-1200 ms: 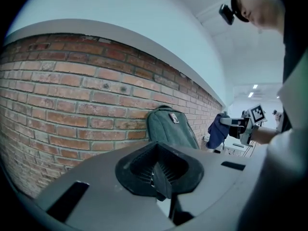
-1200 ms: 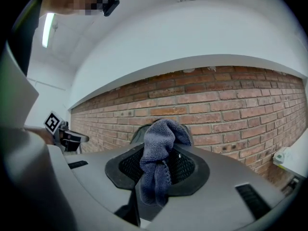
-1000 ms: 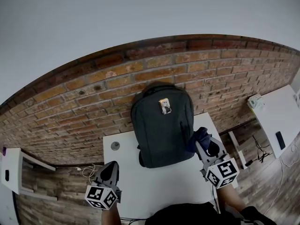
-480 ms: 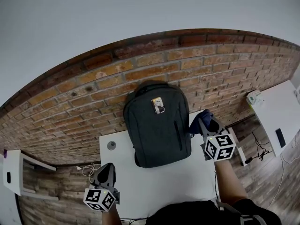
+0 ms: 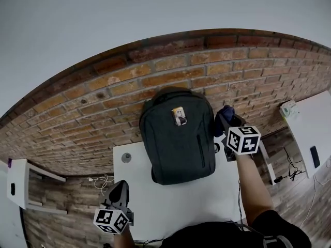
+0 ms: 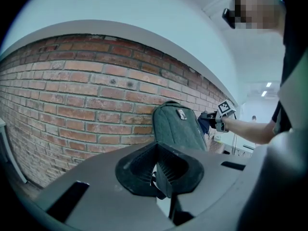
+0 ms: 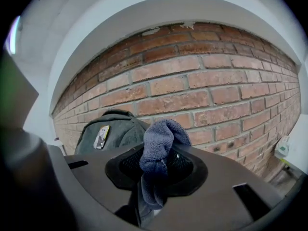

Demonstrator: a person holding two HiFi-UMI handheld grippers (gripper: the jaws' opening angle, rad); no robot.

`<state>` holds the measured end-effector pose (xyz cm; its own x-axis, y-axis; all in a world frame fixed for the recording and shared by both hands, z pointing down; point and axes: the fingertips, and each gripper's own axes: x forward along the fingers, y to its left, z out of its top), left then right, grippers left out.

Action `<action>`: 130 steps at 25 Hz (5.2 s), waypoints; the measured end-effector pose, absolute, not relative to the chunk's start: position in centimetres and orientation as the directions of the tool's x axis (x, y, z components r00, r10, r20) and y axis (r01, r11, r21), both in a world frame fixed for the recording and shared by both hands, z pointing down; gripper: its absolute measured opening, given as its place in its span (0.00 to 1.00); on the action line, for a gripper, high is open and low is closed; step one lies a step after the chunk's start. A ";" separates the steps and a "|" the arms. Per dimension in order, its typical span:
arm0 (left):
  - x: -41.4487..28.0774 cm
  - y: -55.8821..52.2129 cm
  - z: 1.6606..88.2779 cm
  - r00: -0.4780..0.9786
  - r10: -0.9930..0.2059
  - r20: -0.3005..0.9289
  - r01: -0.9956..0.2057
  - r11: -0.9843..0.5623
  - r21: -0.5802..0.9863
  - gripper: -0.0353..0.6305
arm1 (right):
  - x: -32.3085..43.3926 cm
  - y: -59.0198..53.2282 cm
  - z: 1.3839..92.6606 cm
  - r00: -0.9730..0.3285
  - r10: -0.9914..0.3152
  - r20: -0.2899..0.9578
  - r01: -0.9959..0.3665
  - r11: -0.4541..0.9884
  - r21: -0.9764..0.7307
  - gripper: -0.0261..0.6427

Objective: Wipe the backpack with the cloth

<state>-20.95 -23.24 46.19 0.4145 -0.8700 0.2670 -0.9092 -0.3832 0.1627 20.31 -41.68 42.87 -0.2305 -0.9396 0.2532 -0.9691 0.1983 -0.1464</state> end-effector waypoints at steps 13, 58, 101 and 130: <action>-21.3 -23.0 46.0 0.378 -0.883 0.277 -0.924 -0.344 0.167 0.05 | 18.7 -45.6 42.0 -0.295 -0.932 0.212 -0.928 0.226 -0.297 0.19; -25.1 -19.5 47.5 0.308 -0.893 0.328 -0.950 -0.270 0.156 0.05 | 0.2 -50.1 33.6 -0.436 -0.872 0.220 -0.858 0.477 0.191 0.19; -26.6 -18.0 47.6 0.266 -0.915 0.304 -0.958 -0.217 0.186 0.05 | -5.8 -48.9 34.9 -0.396 -0.879 0.266 -0.788 0.473 0.393 0.19; -20.9 -19.7 46.1 0.363 -0.878 0.313 -0.931 -0.332 0.149 0.05 | 12.7 -49.3 35.2 -0.200 -0.959 0.202 -0.937 0.248 0.248 0.19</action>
<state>-20.87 -19.68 46.12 0.3629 -0.8776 0.3132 -0.9314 -0.3319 0.1493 12.69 -49.34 35.21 -0.2003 -0.9586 0.2024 -0.9365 0.2480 0.2478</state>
